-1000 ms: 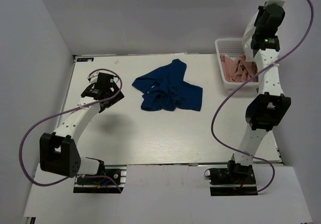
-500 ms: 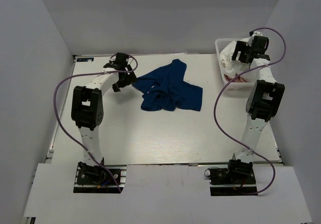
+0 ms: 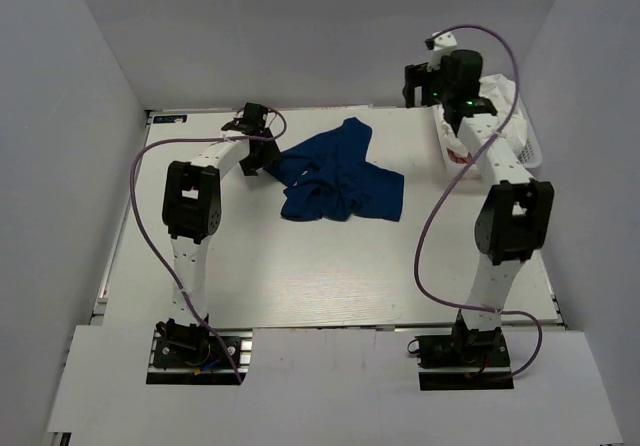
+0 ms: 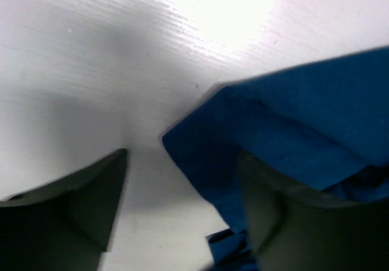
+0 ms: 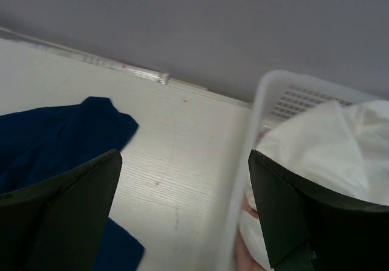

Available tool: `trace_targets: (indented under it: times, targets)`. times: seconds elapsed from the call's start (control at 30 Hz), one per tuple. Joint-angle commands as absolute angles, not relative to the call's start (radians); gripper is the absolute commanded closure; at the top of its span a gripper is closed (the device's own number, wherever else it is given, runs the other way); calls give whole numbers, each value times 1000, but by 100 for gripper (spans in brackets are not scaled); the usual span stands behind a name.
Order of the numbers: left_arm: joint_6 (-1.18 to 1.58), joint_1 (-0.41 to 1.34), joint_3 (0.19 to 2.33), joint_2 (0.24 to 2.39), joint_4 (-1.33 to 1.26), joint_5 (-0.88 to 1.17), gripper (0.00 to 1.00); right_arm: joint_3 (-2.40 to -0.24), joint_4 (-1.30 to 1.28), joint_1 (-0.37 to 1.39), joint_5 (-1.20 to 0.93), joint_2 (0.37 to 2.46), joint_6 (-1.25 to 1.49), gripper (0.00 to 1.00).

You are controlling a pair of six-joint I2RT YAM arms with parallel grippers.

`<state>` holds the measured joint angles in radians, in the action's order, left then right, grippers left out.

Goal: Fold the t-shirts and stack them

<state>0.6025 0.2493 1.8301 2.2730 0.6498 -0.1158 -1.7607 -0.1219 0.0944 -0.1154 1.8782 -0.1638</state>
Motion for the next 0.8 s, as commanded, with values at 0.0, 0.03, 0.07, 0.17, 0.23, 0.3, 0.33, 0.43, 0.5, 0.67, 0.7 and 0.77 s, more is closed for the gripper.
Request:
trace_targets:
  times: [0.0, 0.03, 0.07, 0.17, 0.23, 0.3, 0.33, 0.43, 0.5, 0.67, 0.7, 0.77]
  targets:
    - [609, 261, 1839, 2321, 634, -60, 24, -1889, -181, 166, -115, 2056, -88, 10]
    - [609, 261, 1830, 2321, 621, -60, 42, -1923, -195, 179, -117, 2087, -63, 10]
    - [609, 261, 1819, 2321, 621, -60, 51, -1957, -199, 192, -106, 2148, -51, 10]
    - [579, 282, 1778, 2312, 578, -42, 93, -2145, -195, 262, -31, 2296, -6, 10]
    - [545, 282, 1798, 2312, 589, -41, 100, -2175, -141, 293, 33, 2403, 32, 10]
    - [509, 282, 1841, 2324, 612, -78, 100, -2252, -124, 302, 54, 2450, 69, 10]
    - [499, 282, 1841, 2312, 612, -87, 100, -2269, -112, 308, 26, 2498, 96, 10]
    - [476, 282, 1772, 2243, 516, -87, 100, -2266, -42, 330, 11, 2539, 159, 10]
    - [454, 282, 1703, 2188, 470, -74, 100, -2263, -32, 340, -26, 2557, 187, 10]
    - [433, 282, 1654, 2138, 428, -74, 100, -2260, -43, 359, -5, 2609, 202, 10]
    - [420, 282, 1654, 2138, 428, -86, 100, -2255, -49, 359, -3, 2612, 206, 12]
    - [410, 282, 1654, 2129, 428, -97, 100, -2237, -63, 354, -5, 2617, 207, 42]
